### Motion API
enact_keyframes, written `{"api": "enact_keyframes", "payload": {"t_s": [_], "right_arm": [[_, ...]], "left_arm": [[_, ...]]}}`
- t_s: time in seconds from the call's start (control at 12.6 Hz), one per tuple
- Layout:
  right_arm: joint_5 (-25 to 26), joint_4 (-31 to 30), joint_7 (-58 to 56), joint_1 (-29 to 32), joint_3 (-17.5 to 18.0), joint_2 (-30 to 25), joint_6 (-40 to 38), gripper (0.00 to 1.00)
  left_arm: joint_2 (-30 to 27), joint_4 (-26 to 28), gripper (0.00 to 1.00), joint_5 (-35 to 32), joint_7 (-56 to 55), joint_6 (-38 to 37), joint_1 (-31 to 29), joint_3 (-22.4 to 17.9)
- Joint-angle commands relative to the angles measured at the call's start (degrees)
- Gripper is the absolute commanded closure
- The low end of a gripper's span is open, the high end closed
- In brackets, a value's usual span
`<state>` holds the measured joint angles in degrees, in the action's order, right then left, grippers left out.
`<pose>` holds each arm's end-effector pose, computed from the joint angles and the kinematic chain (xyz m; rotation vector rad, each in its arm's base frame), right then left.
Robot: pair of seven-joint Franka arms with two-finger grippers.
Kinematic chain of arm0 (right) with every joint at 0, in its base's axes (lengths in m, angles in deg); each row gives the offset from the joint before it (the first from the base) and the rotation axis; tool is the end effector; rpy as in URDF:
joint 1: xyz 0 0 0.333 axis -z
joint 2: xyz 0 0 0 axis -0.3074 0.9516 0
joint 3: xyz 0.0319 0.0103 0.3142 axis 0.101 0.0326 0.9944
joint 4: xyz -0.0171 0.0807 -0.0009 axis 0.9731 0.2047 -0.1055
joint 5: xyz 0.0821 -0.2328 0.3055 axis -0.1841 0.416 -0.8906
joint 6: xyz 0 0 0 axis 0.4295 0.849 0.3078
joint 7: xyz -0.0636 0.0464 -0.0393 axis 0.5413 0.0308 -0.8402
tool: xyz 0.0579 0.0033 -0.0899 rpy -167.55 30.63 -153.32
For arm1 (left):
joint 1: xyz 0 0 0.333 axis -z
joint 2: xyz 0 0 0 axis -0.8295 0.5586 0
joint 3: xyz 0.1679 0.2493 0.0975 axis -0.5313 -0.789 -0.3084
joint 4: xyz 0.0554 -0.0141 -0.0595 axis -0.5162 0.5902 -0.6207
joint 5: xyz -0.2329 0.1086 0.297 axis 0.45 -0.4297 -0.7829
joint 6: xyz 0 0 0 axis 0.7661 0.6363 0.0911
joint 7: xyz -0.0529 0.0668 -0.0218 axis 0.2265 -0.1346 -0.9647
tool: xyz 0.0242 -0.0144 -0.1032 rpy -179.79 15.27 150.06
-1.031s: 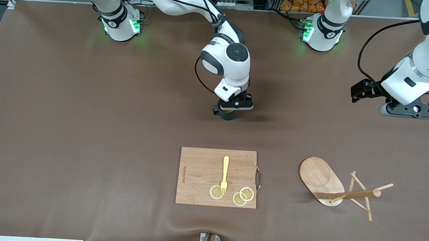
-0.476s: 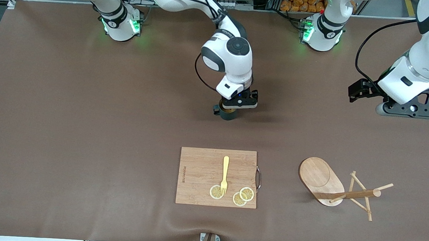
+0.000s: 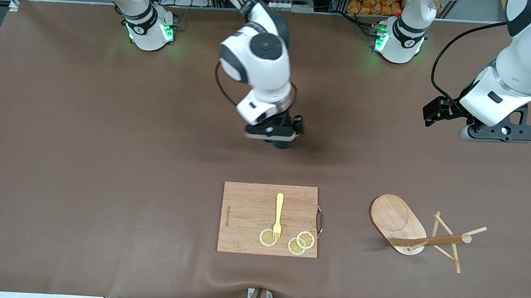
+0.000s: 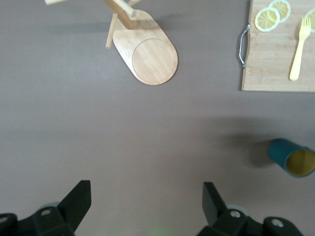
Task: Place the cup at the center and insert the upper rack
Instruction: 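Lower the mug and open the right gripper while the left gripper approaches, then withdraw the right gripper to rest while the left gripper moves above the mug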
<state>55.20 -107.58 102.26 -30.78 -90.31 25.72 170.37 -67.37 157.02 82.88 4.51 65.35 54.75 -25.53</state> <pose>0.5261 0.5023 0.3991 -3.0430 0.1176 -0.2289 0.5624 -0.1275 0.6034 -3.1042 -0.0696 0.0502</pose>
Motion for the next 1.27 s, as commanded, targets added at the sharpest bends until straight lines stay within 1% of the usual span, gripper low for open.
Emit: {"api": "enact_keyframes", "payload": {"t_s": [0.0,0.08,0.24,0.48,0.63,0.87,1.11,1.19], "right_arm": [[-0.44,-1.83,-9.75,7.17,1.12,-3.33,-6.87,0.00],[-0.61,-1.92,-11.79,10.07,1.20,-3.77,-9.51,0.00],[-4.02,-1.92,-16.17,15.96,0.94,-5.35,-15.05,0.00],[-4.30,-2.62,-31.89,26.59,0.94,-8.51,-23.31,0.00],[-4.22,-6.12,-37.28,31.78,0.85,-13.42,-24.48,0.00],[-4.22,-11.92,-47.55,40.21,0.76,-20.01,-24.31,0.00],[-2.90,-14.74,-55.38,44.89,0.68,-25.73,-24.48,0.00],[-2.03,-16.23,-57.14,45.42,0.68,-27.66,-24.57,0.00]], "left_arm": [[0.43,-0.32,0.00,-0.77,-8.62,1.28,1.55,1.32],[0.86,-0.32,0.00,-0.95,-12.14,2.07,2.95,1.32],[2.18,-0.32,0.00,-1.39,-18.29,3.56,5.50,1.32],[4.46,-0.50,0.00,-1.83,-27.62,4.27,10.15,1.32],[5.96,-0.41,0.00,-3.14,-33.06,6.55,14.19,1.32],[9.47,-0.76,0.00,-7.00,-43.69,7.08,20.43,1.24],[13.42,-1.99,0.00,-11.05,-50.83,8.48,25.62,1.24],[15.26,-2.60,0.00,-12.62,-54.24,9.28,28.07,1.23]]}}
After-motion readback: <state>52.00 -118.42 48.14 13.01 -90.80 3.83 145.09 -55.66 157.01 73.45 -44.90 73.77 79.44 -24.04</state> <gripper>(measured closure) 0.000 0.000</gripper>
